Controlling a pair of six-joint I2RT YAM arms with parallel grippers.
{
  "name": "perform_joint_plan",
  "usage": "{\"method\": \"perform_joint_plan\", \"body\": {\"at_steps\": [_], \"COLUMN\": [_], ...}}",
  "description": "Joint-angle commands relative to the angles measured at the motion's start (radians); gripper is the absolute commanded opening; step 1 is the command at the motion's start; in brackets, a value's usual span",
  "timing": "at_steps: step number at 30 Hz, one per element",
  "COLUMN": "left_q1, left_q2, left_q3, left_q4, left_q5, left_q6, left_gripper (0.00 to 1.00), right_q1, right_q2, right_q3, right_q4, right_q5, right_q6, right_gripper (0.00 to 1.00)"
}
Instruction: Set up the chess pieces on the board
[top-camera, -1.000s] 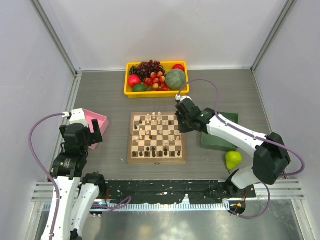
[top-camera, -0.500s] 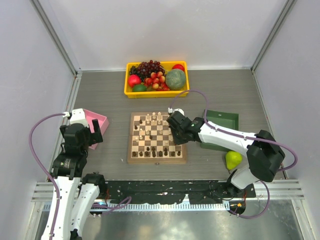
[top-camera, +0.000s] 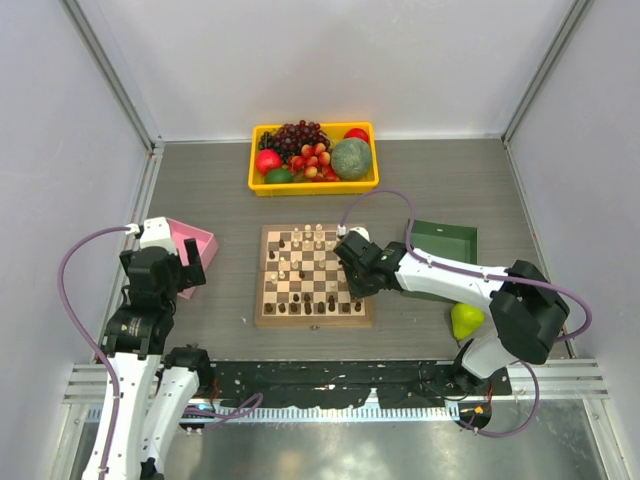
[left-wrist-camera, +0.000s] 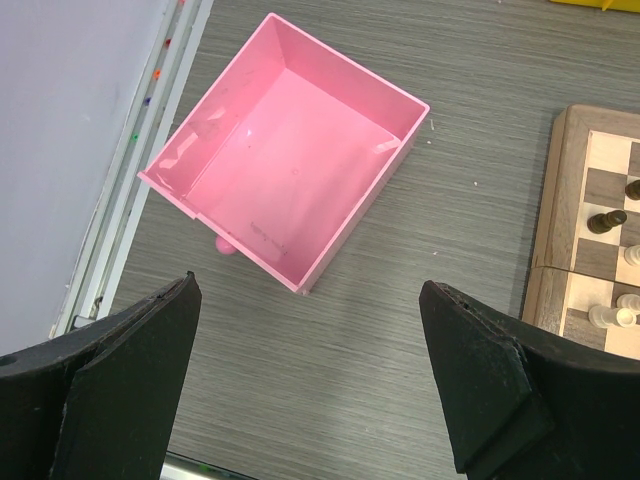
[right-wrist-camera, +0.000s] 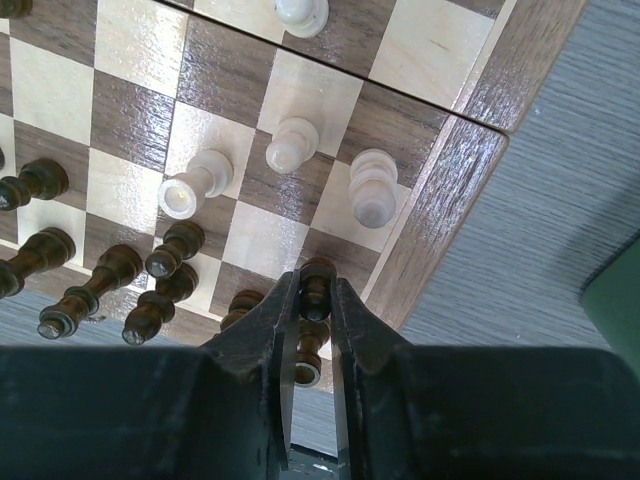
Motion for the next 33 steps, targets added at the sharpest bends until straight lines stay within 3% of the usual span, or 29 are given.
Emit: {"method": "perform_joint_plan", "body": {"at_steps": [1, 16, 33], "left_q1": [0.004, 0.004, 0.004], "left_q2": [0.005, 0.013, 0.015], "left_q3": [0.001, 0.001, 0.002], "left_q4": [0.041, 0.039, 0.039], "left_q5": [0.008, 0.012, 0.010], "left_q6": [-0.003, -0.003, -0.003], "left_gripper": [0.99, 0.99, 0.99], "right_q1": [0.005, 0.005, 0.005], "right_q2": [0.007, 0.025, 0.009], "right_q3": [-0.004, -0.002, 0.044], "right_q4": [0.035, 0.012, -0.020], "right_q5": [0.003, 0.023, 0.046], "right_q6": [0.016, 0.010, -0.021], "right_gripper": [0.21, 0.22, 0.33]}}
